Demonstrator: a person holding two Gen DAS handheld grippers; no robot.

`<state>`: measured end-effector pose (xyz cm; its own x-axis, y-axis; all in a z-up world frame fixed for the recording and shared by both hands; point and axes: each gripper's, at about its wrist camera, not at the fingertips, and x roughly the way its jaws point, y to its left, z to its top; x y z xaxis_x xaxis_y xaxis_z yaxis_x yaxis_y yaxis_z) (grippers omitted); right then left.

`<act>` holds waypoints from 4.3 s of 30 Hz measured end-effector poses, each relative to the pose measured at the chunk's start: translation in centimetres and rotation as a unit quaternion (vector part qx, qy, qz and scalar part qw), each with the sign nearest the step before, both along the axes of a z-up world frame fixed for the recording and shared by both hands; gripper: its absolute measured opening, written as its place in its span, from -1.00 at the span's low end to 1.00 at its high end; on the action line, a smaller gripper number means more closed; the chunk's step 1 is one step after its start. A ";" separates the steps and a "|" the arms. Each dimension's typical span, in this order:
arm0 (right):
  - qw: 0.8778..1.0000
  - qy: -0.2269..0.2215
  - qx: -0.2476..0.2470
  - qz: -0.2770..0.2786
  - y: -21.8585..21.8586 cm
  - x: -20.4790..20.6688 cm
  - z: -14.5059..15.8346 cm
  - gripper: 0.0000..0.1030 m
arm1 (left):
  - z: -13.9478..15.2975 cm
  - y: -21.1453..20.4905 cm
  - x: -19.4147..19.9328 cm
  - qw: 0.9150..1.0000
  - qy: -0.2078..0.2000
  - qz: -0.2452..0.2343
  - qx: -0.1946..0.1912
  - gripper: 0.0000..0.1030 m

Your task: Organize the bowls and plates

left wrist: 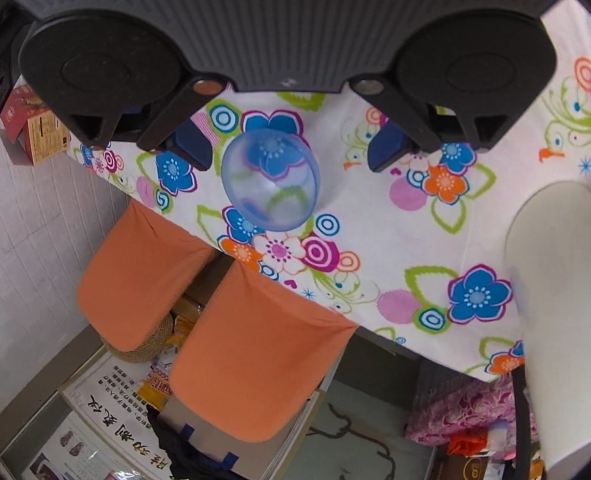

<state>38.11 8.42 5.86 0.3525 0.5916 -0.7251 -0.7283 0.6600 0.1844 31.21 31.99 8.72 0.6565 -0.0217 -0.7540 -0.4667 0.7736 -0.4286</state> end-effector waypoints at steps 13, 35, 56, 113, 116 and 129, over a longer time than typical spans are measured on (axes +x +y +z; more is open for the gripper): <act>0.997 -0.033 -0.044 0.056 6.9 2.4 -4.1 0.32 | -6.8 0.8 6.8 0.996 0.085 -0.041 0.011 -0.26; 0.998 0.006 -0.057 0.037 -2.2 -7.8 1.6 0.25 | -2.8 -10.0 -1.8 0.988 0.068 -0.130 -0.045 -0.70; 0.996 0.013 -0.074 -0.051 -18.6 -19.7 0.6 0.28 | -3.0 -27.9 -11.9 0.958 0.094 -0.271 -0.013 -0.70; 0.961 0.000 0.083 -0.265 -26.7 -24.1 -2.0 0.29 | -1.1 -23.8 -16.4 0.954 0.001 -0.266 0.137 0.78; 0.958 0.004 0.083 -0.273 -27.0 -24.0 -2.1 0.30 | -1.1 -22.6 -16.2 0.950 0.018 -0.286 0.121 0.78; 0.956 0.021 0.088 -0.280 -28.1 -24.2 -2.8 0.30 | -3.0 -21.6 -12.0 0.929 0.093 -0.341 0.110 0.82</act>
<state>13.89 -19.67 3.04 0.6229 0.4319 -0.6523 -0.2586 0.9006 0.3493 19.22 10.36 5.74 0.4051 -0.2175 -0.8880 0.1144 0.9757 -0.1868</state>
